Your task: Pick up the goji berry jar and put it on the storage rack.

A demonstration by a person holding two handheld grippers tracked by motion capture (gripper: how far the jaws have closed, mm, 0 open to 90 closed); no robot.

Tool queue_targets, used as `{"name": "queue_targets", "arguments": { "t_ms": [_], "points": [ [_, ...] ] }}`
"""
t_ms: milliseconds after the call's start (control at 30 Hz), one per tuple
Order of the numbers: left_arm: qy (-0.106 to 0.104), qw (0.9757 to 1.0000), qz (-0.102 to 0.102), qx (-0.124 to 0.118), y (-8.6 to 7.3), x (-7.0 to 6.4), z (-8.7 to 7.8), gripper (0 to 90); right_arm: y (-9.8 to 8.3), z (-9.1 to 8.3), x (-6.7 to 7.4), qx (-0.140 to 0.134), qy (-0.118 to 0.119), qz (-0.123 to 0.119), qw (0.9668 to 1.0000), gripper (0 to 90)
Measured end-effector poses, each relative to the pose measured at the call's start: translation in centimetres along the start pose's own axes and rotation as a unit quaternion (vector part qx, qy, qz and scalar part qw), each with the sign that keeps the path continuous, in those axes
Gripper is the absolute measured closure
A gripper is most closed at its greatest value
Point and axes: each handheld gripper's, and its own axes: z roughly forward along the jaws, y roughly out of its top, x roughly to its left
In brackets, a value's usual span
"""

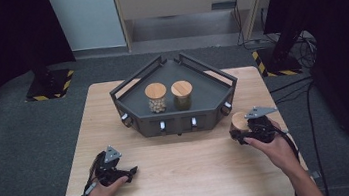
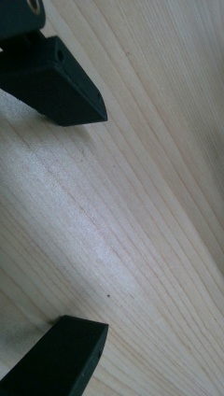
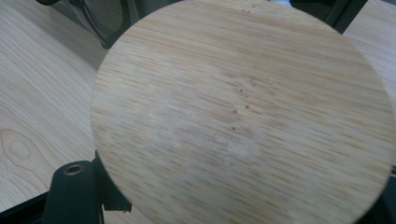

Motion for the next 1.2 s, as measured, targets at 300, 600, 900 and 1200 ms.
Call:
{"name": "queue_targets", "arguments": {
  "t_ms": [300, 600, 900, 1200],
  "points": [
    [0.0, 1.0, 0.0, 0.0, 0.0, 0.0, 0.0, 0.5, 1.0, -0.3, 0.0, 0.0, 0.006, -0.004, 1.0, 26.3],
    [0.0, 1.0, 0.0, 0.0, 0.0, 0.0, 0.0, 0.5, 2.6, -1.1, 0.2, 0.002, 0.009, -0.019, 0.9998, 26.3],
    [0.0, 1.0, 0.0, 0.0, 0.0, 0.0, 0.0, 0.5, 4.1, -2.1, 0.2, 0.006, 0.011, -0.032, 0.9994, 26.3],
    [0.0, 1.0, 0.0, 0.0, 0.0, 0.0, 0.0, 0.5, 5.6, -2.8, 0.2, 0.008, 0.012, -0.04, 0.9991, 26.3]
  ]
}}
